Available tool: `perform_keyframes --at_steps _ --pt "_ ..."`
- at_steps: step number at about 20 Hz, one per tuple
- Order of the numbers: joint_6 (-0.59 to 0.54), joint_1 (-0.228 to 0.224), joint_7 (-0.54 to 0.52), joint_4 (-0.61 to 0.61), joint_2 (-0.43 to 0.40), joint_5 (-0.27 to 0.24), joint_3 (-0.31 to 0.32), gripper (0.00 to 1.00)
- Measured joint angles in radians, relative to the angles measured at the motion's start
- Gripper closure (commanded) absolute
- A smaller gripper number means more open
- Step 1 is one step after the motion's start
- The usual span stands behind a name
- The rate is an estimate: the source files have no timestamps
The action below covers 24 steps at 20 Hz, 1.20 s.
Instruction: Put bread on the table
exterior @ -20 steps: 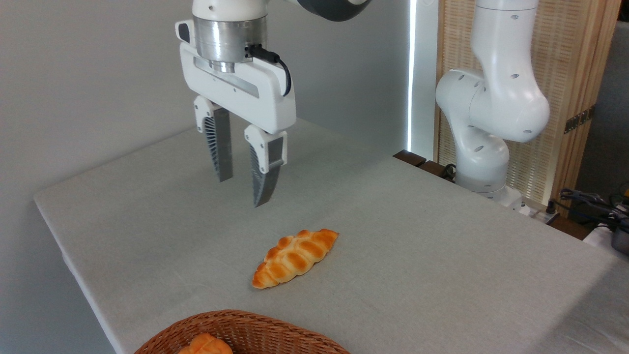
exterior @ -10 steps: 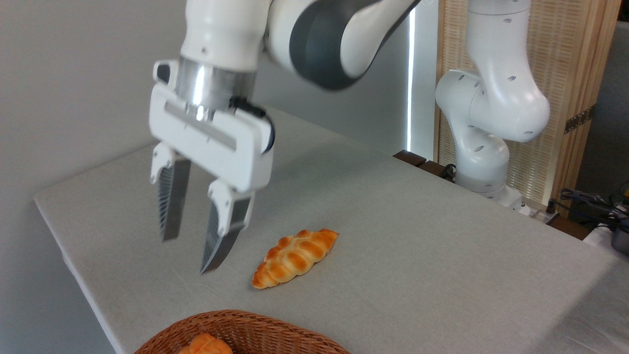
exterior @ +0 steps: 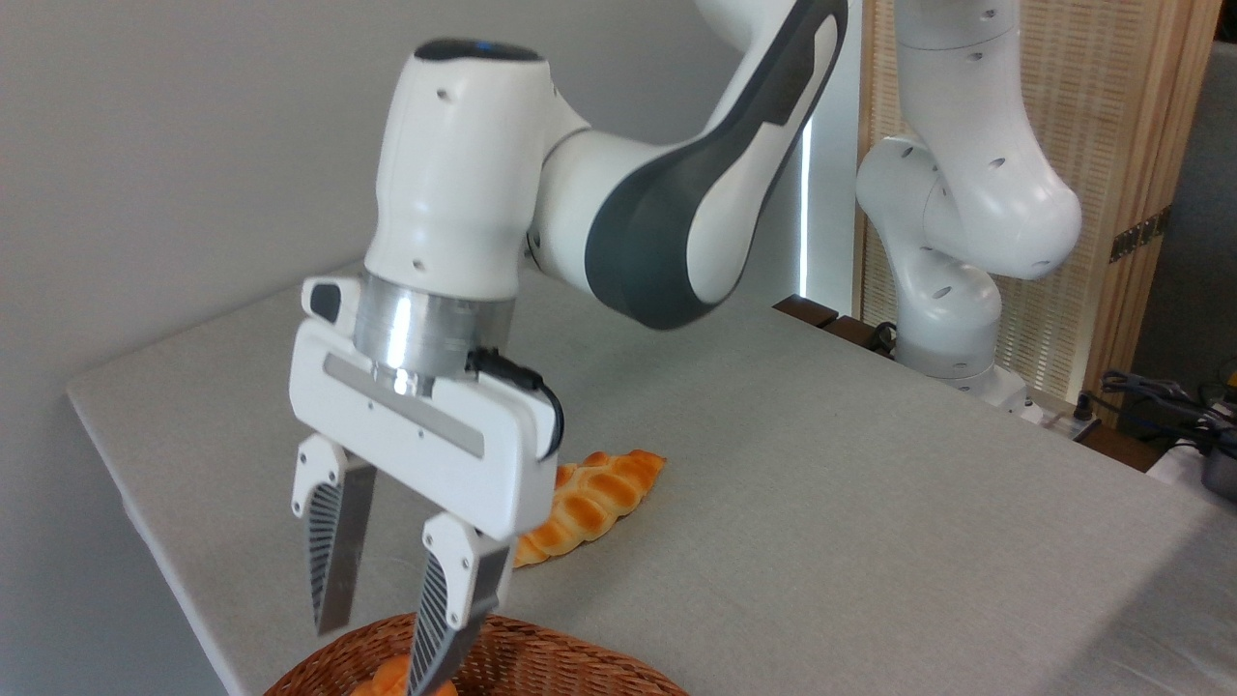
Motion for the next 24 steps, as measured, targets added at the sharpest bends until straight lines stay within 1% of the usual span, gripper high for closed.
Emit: perform_keyframes --at_steps 8,13,14,15,16,17,18,21,24 --pt "0.005 -0.001 0.008 0.004 0.08 0.0 0.002 0.0" --pt "0.008 -0.001 0.024 0.009 0.09 0.001 0.002 0.0" --pt "0.008 -0.001 0.029 0.009 0.091 0.001 0.002 0.17" --pt "0.008 -0.001 0.03 0.009 0.093 0.001 0.002 0.4" --pt "0.008 -0.001 0.031 0.009 0.095 0.001 0.002 0.53" --pt "0.008 -0.002 0.032 0.009 0.097 0.001 0.002 0.62" --pt "0.008 -0.002 0.04 0.009 0.098 0.001 0.002 0.65" --pt "0.008 -0.002 0.097 0.01 0.099 0.001 0.002 0.65" --pt "0.008 -0.004 0.11 0.01 0.099 0.001 0.002 0.65"
